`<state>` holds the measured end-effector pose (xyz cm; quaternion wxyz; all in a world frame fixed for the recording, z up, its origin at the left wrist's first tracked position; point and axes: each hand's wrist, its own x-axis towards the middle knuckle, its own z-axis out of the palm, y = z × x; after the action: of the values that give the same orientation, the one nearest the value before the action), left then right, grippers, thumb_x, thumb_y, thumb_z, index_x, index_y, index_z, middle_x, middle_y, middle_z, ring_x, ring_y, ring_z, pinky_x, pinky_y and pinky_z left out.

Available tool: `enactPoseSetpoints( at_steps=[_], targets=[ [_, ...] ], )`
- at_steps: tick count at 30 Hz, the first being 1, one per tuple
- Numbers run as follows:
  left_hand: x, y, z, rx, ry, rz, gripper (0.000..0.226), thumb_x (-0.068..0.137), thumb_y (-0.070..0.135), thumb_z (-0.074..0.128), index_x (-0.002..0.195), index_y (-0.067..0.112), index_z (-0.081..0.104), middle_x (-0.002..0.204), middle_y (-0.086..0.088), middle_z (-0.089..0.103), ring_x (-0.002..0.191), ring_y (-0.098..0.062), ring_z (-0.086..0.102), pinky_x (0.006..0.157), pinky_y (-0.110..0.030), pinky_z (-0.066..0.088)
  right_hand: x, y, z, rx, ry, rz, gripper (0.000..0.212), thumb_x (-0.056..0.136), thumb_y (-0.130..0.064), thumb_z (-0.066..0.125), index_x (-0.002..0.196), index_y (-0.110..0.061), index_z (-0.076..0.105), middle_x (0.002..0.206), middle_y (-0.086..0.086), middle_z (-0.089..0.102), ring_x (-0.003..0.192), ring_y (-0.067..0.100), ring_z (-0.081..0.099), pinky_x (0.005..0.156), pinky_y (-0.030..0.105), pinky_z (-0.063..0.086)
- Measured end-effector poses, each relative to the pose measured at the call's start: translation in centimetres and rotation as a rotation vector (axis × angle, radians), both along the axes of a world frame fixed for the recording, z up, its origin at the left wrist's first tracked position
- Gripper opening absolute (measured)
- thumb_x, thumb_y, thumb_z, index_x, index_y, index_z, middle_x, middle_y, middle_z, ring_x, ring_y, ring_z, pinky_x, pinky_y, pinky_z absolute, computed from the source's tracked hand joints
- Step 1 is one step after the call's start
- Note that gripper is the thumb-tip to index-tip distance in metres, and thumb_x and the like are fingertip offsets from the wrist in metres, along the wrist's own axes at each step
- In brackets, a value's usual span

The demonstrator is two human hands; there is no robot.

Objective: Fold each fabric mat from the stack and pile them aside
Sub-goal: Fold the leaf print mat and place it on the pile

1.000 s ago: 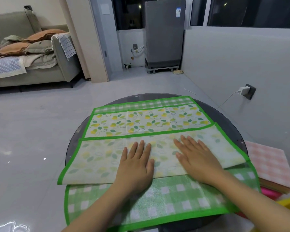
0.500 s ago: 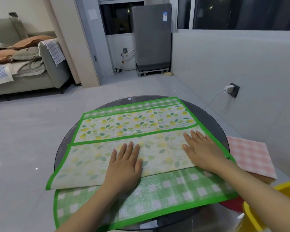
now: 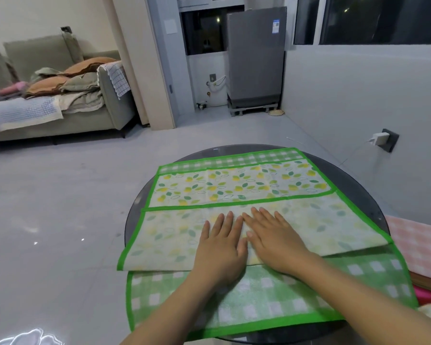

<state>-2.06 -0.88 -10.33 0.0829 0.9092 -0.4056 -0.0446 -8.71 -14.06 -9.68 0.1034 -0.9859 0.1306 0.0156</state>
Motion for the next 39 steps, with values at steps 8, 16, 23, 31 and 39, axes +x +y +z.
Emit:
enactPoseSetpoints(
  at_steps=[8, 16, 23, 31, 39],
  targets=[
    [3.9, 6.7, -0.4, -0.030, -0.009, 0.107, 0.050, 0.101, 0.041, 0.013, 0.149, 0.041, -0.001, 0.158, 0.013, -0.010, 0.145, -0.007, -0.013, 0.119, -0.036, -0.010, -0.3, -0.2, -0.5, -0.017, 0.014, 0.000, 0.051, 0.100, -0.042, 0.008, 0.148, -0.034, -0.007, 0.156, -0.011, -0.014, 0.142, 0.005, -0.016, 0.116, 0.030, -0.012],
    [6.0, 11.2, -0.4, -0.004, -0.035, 0.187, 0.056, 0.092, 0.052, 0.000, 0.147, 0.045, 0.000, 0.157, 0.015, -0.008, 0.145, -0.006, -0.011, 0.119, -0.032, -0.008, -0.4, -0.2, -0.7, -0.011, -0.008, 0.003, 0.051, 0.099, -0.042, 0.008, 0.148, -0.035, -0.006, 0.156, -0.012, -0.012, 0.142, 0.004, -0.016, 0.116, 0.030, -0.012],
    [5.4, 10.3, 0.7, 0.016, 0.013, 0.209, 0.051, 0.101, 0.044, 0.016, 0.150, 0.036, 0.006, 0.159, 0.007, -0.004, 0.146, -0.010, -0.009, 0.119, -0.037, -0.008, -0.1, -0.3, -0.2, 0.035, -0.016, 0.006, 0.051, 0.100, -0.041, 0.014, 0.149, -0.032, 0.002, 0.158, -0.008, -0.005, 0.144, 0.007, -0.009, 0.117, 0.031, -0.007],
    [6.5, 4.6, 3.2, -0.049, -0.006, 0.119, 0.050, 0.101, 0.041, 0.023, 0.149, 0.025, 0.025, 0.159, 0.001, 0.012, 0.146, -0.010, 0.005, 0.119, -0.038, -0.005, 2.1, -2.9, 2.7, 0.038, -0.128, 0.016, 0.048, 0.101, -0.039, 0.026, 0.148, -0.028, 0.021, 0.156, -0.007, 0.017, 0.144, 0.008, 0.011, 0.116, 0.027, 0.006],
    [11.8, -3.0, 3.6, -0.114, 0.047, 0.092, 0.047, 0.101, 0.038, 0.027, 0.146, 0.023, 0.033, 0.156, 0.001, 0.024, 0.146, -0.011, 0.012, 0.119, -0.041, -0.005, 8.5, -7.8, 2.9, 0.010, -0.159, -0.052, 0.045, 0.100, -0.036, 0.030, 0.144, -0.027, 0.030, 0.152, -0.004, 0.030, 0.141, 0.011, 0.023, 0.114, 0.028, 0.013]
  ],
)
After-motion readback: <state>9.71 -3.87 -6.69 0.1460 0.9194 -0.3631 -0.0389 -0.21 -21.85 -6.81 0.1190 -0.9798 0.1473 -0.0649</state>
